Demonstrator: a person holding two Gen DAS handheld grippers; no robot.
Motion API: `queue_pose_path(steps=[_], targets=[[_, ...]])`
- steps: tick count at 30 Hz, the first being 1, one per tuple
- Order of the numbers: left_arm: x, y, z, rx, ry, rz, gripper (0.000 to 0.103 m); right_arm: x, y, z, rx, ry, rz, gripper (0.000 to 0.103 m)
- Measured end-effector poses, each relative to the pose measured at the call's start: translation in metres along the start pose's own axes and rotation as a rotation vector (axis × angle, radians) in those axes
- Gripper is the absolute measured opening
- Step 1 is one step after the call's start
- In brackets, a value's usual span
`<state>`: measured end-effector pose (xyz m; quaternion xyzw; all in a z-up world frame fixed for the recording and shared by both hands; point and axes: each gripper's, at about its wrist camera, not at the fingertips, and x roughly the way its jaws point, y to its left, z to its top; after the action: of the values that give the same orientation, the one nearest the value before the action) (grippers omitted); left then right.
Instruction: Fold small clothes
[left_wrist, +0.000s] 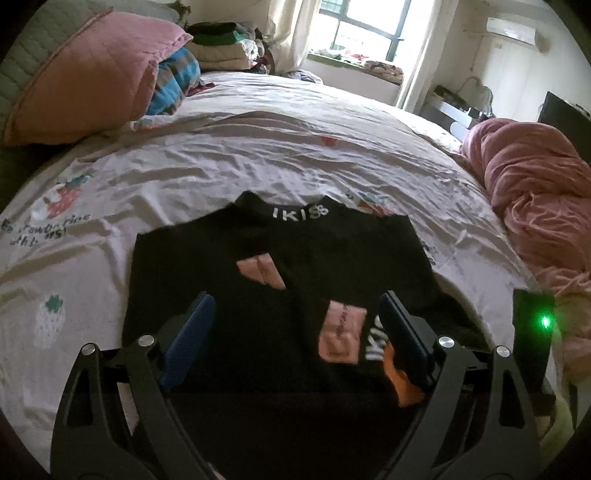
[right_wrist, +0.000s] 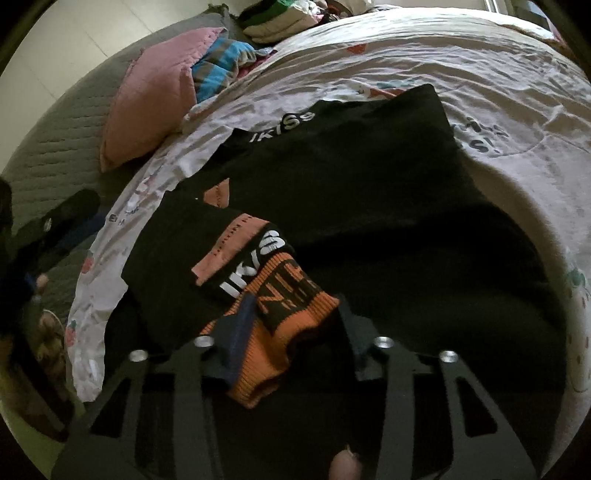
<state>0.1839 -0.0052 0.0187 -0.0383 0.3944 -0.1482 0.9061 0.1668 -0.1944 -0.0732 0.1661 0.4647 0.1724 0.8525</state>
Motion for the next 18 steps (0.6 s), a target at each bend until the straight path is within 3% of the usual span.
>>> queue_pose_path(steps=[2,8,18], targets=[[0.006,0.003,0.006,0.01,0.0,0.007,0.083,0.001,0.006,0.0,-0.034,-0.005,0.013,0.015],[0.019,0.017,0.009,-0.037,0.015,-0.01,0.083,-0.015,0.028,0.011,-0.159,-0.074,0.002,0.013],[0.003,0.053,0.013,-0.135,-0.015,0.04,0.083,-0.049,0.066,0.062,-0.385,-0.195,-0.016,0.012]])
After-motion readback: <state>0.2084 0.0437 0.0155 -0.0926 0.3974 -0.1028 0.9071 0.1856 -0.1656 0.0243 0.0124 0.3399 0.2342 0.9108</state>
